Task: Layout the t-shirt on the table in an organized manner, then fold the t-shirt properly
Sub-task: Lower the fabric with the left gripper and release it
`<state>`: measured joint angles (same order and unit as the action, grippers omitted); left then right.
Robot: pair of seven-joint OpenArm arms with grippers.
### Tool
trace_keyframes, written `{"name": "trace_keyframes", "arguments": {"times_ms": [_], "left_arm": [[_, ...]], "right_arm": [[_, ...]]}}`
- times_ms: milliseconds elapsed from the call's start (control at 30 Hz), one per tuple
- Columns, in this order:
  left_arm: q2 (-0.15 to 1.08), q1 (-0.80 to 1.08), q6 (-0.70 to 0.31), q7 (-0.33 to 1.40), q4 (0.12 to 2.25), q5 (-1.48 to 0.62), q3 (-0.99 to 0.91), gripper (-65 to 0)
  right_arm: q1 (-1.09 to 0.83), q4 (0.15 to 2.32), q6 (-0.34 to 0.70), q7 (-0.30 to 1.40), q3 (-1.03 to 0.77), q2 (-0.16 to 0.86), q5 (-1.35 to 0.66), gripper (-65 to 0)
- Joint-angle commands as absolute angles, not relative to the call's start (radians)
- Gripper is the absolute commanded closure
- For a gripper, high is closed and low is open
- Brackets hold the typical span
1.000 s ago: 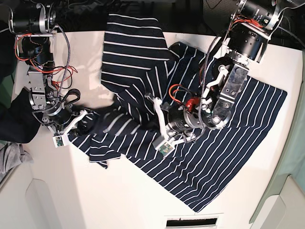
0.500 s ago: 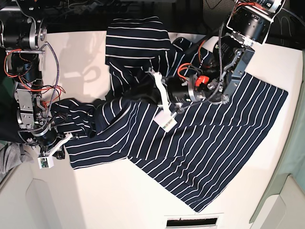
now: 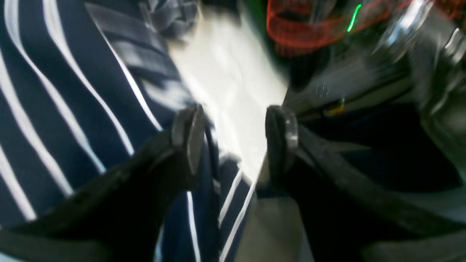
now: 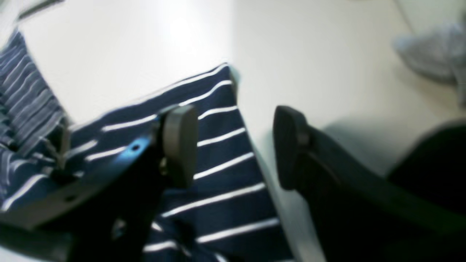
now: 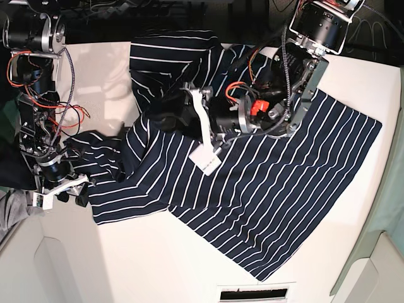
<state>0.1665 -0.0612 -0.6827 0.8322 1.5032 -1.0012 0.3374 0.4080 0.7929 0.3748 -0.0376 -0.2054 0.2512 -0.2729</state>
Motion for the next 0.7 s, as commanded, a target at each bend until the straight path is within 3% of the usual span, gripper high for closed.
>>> {"name": "trace_keyframes", "arguments": {"times_ms": [0, 200, 433, 667], "left_arm": [[0.183, -0.081, -0.698, 0.812, 1.541, -1.03, 0.303, -30.1], [0.276, -0.083, -0.698, 0.803, 1.589, -0.999, 0.159, -30.1], [0.392, -0.083, -0.682, 0.509, 1.491, -0.646, 0.08, -30.1], [0.44, -0.166, -0.612, 0.422, 1.214, -0.51, 0.078, -30.1]], "right_arm": [[0.418, 0.846, 0.421, -0.053, -0.235, 0.256, -0.3, -33.0], [0.258, 1.08, 0.576, 0.201, -0.351, 0.214, -0.462, -33.0], [0.069, 1.266, 0.583, 0.302, -0.354, 0.212, -0.542, -33.0], [0.02, 1.259, 0.583, 0.352, -0.349, 0.128, -0.542, -33.0]]}}
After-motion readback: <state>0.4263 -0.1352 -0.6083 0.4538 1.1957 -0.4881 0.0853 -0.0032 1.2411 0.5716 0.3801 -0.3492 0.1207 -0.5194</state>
